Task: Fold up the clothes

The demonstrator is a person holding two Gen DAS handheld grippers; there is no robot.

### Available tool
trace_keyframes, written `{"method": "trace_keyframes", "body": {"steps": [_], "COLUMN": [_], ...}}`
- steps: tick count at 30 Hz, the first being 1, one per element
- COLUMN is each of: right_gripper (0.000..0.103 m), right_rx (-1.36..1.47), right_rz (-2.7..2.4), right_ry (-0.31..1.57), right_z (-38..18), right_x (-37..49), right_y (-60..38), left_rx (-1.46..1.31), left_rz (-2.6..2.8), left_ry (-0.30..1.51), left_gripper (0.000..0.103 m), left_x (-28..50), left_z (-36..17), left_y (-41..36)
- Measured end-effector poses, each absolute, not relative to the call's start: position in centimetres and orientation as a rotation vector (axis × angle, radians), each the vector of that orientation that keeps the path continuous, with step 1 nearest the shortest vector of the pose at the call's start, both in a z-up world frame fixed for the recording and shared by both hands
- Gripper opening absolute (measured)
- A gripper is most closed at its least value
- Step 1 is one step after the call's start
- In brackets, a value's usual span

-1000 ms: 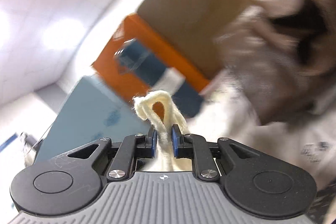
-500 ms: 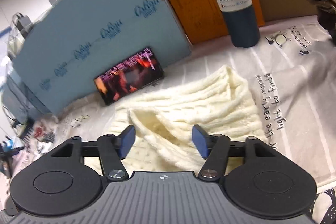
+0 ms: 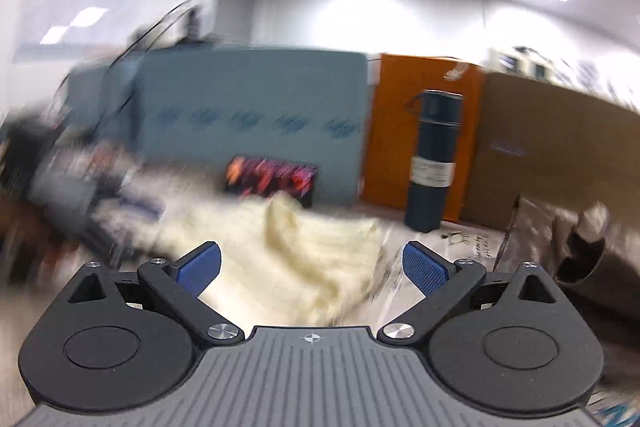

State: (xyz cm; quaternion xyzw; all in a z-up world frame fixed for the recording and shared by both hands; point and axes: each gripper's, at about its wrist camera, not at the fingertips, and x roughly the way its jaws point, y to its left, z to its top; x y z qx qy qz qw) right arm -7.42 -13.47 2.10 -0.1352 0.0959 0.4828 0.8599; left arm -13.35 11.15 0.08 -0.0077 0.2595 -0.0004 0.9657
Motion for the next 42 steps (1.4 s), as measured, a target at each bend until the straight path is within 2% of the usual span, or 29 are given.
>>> {"method": "trace_keyframes", "body": {"steps": [7,9,15,19,20,22,24,25,26,27,29,32,37,42], "right_gripper": [0.098,0.098,0.096,0.094,0.091,0.071,0.056,0.047,0.045,0.042,0.036,0.032,0.032,0.032], "right_rx": [-0.508,-0.551,-0.782,-0.909,-0.932,-0.972,-0.985,-0.991,-0.997,-0.984,-0.886,-0.76,-0.483,-0.155], "right_rz": [1.033,1.04,1.061,1.051,1.068,1.102,1.138,1.156,1.174,1.193,1.238,1.309,1.525,1.666], "right_ry": [0.226,0.214,0.129,0.007,-0.022,-0.074,-0.085,-0.09,-0.095,-0.086,-0.016,0.078,0.278,0.496], "right_z": [-1.4,-2.0,-3.7,-4.1,-4.2,-4.3,-4.3,-4.4,-4.4,-4.2,-3.1,-1.0,1.9,3.6], "right_x": [-9.0,-9.2,-10.1,-10.3,-10.4,-10.4,-10.0,-9.9,-9.7,-9.4,-8.3,-7.3,-4.3,0.1], "right_y": [-13.1,-12.9,-10.5,-8.7,-8.4,-7.9,-7.5,-7.3,-7.1,-7.0,-7.2,-8.2,-9.6,-10.2], "left_rx": [0.083,0.217,0.805,0.763,0.761,0.744,0.705,0.681,0.658,0.639,0.61,0.545,0.269,0.058], "left_rz": [0.006,-0.026,0.083,0.024,0.009,-0.024,-0.063,-0.085,-0.109,-0.129,-0.161,-0.206,-0.392,-0.379], "left_ry": [0.462,0.44,0.521,0.502,0.482,0.453,0.443,0.442,0.446,0.451,0.449,0.431,0.433,0.366], "left_gripper": [0.103,0.103,0.103,0.103,0.103,0.102,0.092,0.079,0.055,0.038,0.027,0.022,0.023,0.023], "left_x": [-15.5,-16.7,-16.7,-15.8,-15.6,-15.2,-14.8,-14.6,-14.4,-14.3,-14.7,-16.4,-20.0,-19.2], "left_z": [1.2,1.0,-3.1,-3.2,-3.4,-3.6,-3.6,-3.5,-3.5,-3.6,-3.5,-2.5,0.2,0.6], "left_y": [10.9,10.1,7.5,8.8,8.9,9.3,9.7,9.9,10.0,10.1,10.1,10.1,12.8,15.3]}}
